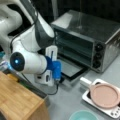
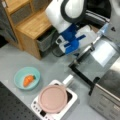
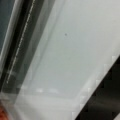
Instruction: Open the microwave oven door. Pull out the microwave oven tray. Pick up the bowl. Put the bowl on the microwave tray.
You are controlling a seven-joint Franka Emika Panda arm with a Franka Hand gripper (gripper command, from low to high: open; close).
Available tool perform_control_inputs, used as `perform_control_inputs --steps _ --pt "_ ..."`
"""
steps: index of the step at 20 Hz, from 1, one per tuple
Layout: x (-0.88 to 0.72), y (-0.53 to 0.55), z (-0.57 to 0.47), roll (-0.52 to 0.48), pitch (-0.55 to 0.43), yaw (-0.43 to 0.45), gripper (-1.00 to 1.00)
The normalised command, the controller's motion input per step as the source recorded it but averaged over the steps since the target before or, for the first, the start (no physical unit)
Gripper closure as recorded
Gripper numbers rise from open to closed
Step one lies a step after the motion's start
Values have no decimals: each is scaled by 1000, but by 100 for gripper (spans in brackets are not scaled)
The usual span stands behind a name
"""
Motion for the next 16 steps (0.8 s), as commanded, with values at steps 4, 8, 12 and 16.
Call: perform_control_inputs --steps 4,8,12,16 --pt "267 -306 18 162 88 318 -100" --pt "233 -286 5 134 75 315 -100" --pt "226 -278 -6 112 70 329 -100" --pt "213 -284 -12 99 78 326 -100"
